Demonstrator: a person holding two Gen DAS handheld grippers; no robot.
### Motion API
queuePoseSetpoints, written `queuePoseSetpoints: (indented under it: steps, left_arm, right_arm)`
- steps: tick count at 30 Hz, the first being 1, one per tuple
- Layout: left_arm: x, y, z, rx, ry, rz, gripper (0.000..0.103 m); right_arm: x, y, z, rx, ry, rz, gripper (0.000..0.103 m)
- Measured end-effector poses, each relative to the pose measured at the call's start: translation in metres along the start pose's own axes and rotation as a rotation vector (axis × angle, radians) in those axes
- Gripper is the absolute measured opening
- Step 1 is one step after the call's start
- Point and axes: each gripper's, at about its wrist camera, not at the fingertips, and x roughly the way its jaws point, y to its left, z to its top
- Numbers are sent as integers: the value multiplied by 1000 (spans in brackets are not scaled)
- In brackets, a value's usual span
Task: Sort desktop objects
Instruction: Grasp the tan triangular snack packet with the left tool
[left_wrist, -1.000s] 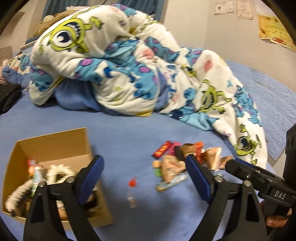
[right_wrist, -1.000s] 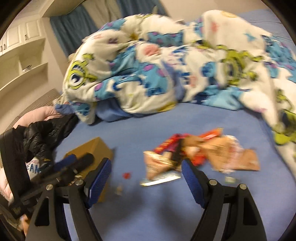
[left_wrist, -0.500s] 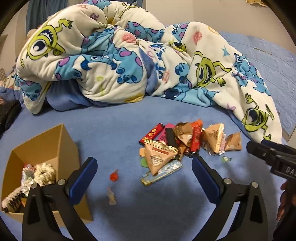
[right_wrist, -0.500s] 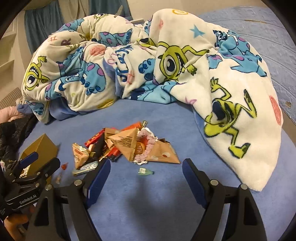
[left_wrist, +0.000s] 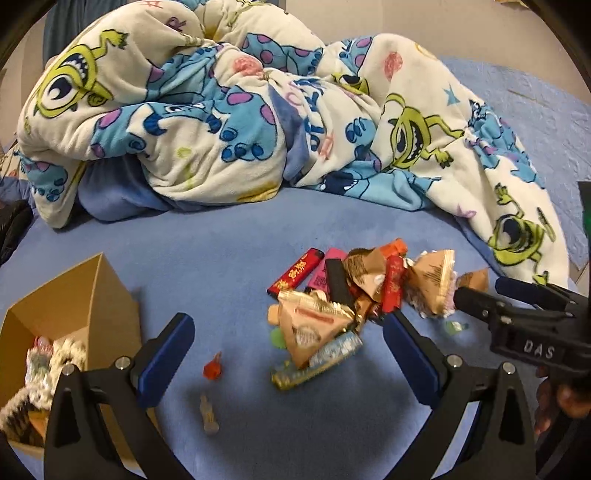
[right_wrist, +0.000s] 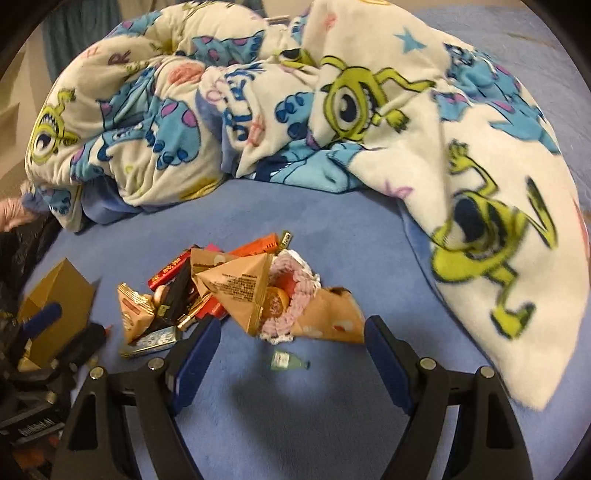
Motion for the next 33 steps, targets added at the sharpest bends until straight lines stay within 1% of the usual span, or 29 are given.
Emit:
queuePoseSetpoints:
  steps: [3,6,8,10,14,19,20,21,22,23,24,25,26,27,28,30,31,33]
  left_arm:
    - [17,-3,5,14,23,-19,103]
    - [32,-7,4,50,40,6,103]
    - [43,-9,0,68,75,2,103]
    - [51,-10,-5,77,91,15,103]
    - [63,-14,-10,93,137,15,103]
    - [67,-19,-13,112,152,8,102]
    - [67,-19,-13,112,151,5,101]
    - [67,-19,-13,111,147,-1,98]
    - [66,-18,-12,107,142,-7,91]
    - [63,-16,-11,96,133,-14,87]
    - [62,-14,-11,85,129,-17,77]
    - [62,-11,-11,70,127,-17,62]
    - [63,-7,-11,52,135,-20,55]
    - [64,-4,-12,36,145,-35,48]
    - [64,0,-13,14,147,-63,47]
    - [63,2,-13,4,147,-73,45]
    - [63,2,-13,5,145,-74,44]
    - [61,1,-13,12,142,-75,43]
  right_arm:
    - [11,-3,2,-3,8,-3,82]
    - [20,-12,2,10,26,1,82]
    - [26,-18,3,28,36,7,82]
    - [29,-25,4,56,41,18,82]
    - [37,-32,5,80,41,41,82]
    - [40,-29,4,70,43,48,82]
    - [41,-27,4,63,45,44,79]
    - [43,-26,3,56,50,29,77]
    - [44,-26,2,52,52,15,75]
    - [44,-24,2,44,51,5,71]
    - [43,-23,2,36,49,5,68]
    - [43,-20,2,25,49,1,62]
    - [43,-19,1,18,50,-11,52]
    - [43,-19,1,17,49,-23,49]
    - [43,-19,0,19,50,-18,48]
    - [43,-19,0,20,51,-11,44]
    - [42,-19,0,18,52,-15,35]
    - [40,-20,0,25,49,-15,34]
